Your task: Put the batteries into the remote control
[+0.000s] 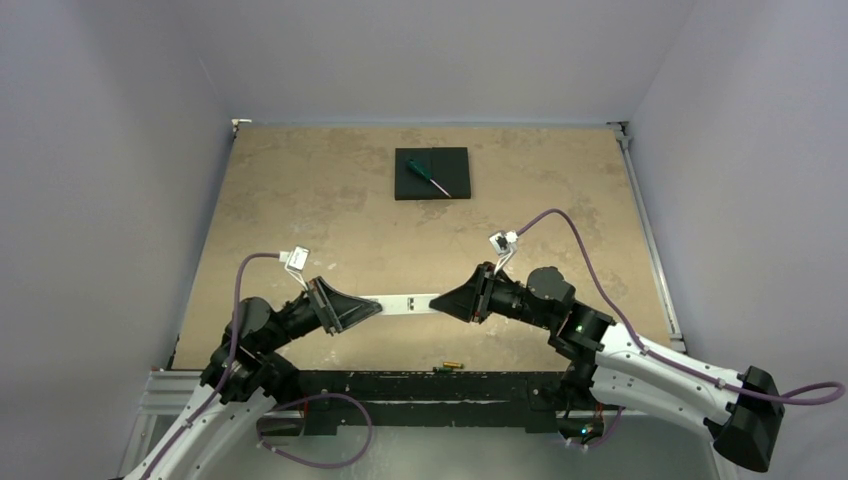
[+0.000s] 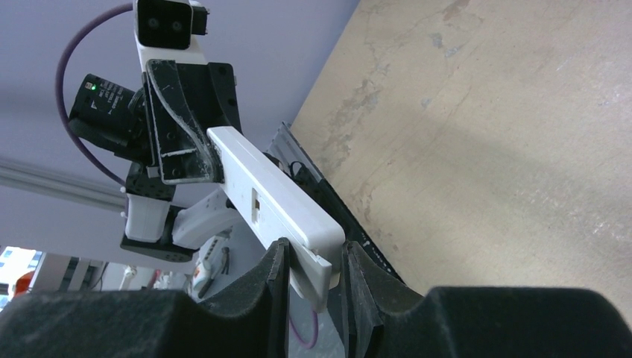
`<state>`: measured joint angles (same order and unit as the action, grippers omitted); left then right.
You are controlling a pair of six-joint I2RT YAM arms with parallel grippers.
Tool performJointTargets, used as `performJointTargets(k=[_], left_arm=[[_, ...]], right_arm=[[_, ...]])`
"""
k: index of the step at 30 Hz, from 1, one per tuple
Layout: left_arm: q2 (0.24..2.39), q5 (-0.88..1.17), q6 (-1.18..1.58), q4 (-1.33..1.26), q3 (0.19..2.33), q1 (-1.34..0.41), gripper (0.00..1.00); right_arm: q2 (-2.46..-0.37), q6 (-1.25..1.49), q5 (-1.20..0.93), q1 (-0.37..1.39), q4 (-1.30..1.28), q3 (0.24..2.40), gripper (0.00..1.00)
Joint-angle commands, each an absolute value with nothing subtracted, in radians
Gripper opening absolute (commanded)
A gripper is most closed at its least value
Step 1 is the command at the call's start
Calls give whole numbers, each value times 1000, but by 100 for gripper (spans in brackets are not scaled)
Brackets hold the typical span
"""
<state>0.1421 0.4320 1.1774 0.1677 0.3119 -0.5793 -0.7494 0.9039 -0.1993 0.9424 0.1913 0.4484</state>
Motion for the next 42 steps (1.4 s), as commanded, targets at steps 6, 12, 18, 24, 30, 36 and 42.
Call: performJointTargets(k=[6,12,18,24,30,36,42], left_arm=[[179,383,1159,155,294,-573,0],[186,383,1157,148,298,-573,0],[206,390,1156,131,299,-573,0],[216,398,1159,114,293,-573,0],[205,396,1152,135,290,-572,0],[180,383,1152,163,283,-572,0],[194,333,1106,261,312,-573,0]], right_arm=[[-731,833,-153,942,133,462,27],[-724,821,-129,942,75,481,31],[-715,819,-118,942,49,484,35],[-722,821,-129,942,59,487,27],[-714,822,-129,942,73,478,11],[-673,816,-115,942,46,476,3],[-619,799,-84,942,-44,494,0]])
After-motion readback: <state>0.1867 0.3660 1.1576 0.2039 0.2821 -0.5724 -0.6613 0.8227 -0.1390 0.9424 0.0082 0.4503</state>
